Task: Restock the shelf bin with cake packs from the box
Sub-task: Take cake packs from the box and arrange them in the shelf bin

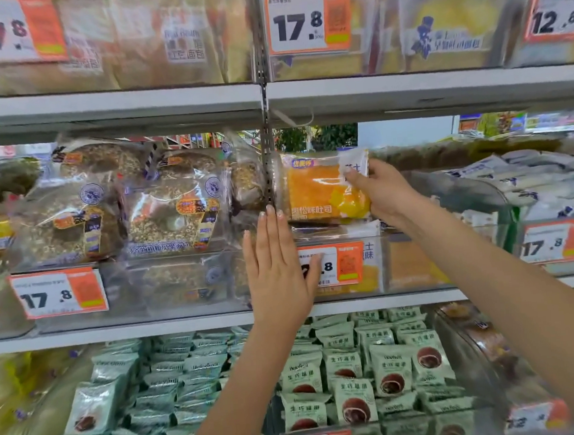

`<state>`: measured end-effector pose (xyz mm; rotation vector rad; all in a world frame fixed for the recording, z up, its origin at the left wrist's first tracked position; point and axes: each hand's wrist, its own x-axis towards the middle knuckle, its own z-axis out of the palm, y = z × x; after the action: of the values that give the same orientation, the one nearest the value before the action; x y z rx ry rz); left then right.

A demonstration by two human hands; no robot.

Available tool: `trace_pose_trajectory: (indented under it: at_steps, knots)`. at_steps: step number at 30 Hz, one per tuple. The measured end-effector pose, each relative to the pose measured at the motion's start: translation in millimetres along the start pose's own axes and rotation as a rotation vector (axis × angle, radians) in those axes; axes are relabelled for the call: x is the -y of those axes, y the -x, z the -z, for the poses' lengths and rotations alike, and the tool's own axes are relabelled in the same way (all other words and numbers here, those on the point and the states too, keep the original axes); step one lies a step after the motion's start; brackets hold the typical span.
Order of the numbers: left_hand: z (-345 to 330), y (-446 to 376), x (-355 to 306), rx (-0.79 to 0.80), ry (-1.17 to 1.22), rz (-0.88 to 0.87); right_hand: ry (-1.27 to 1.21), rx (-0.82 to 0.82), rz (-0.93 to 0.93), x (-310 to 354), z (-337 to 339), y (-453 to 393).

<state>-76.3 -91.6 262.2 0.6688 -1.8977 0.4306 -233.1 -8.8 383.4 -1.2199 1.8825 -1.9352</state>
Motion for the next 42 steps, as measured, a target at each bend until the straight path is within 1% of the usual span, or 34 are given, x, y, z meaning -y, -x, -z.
trace_pose_trajectory:
  at_steps: [3,6,10,12,14,16,19,27,29,34,37,39,40,42]
  knots:
    - [1,0,0,0.003,0.000,0.001,0.042,0.019,0.000,-1,-1,1]
    - [1,0,0,0.009,-0.008,0.009,-0.002,0.022,-0.032,-1,-2,2]
    - [2,0,-1,0.020,-0.011,0.009,0.001,0.013,-0.030,1,-4,8]
    - [2,0,0,0.021,-0.014,0.008,0.099,0.022,-0.012,2,-4,11]
    - [3,0,0,0.026,-0.018,0.004,0.323,0.014,0.031,3,-3,14]
    - [4,0,0,0.030,-0.023,0.004,0.458,-0.044,0.095,3,-2,16]
    - [5,0,0,0.044,-0.028,0.000,0.491,-0.112,0.130,3,-2,19]
    - [10,0,1,0.079,-0.019,-0.009,0.685,-0.050,0.164,1,-1,26]
    - [11,0,1,0.089,-0.016,-0.009,0.707,-0.059,0.181,1,-3,26]
    - [15,-1,1,0.135,0.016,-0.010,0.786,-0.080,0.059,-5,-3,18]
    - [19,0,0,0.143,0.053,-0.004,0.840,-0.059,0.015,-8,2,22]
    - [24,8,-3,0.122,0.113,0.002,0.782,-0.093,0.017,-6,4,40]
    - [27,16,-5,0.105,0.163,-0.014,0.749,-0.139,0.055,-5,5,53]
    - [32,44,-11,0.058,0.276,-0.111,0.690,-0.260,0.213,-10,3,88]
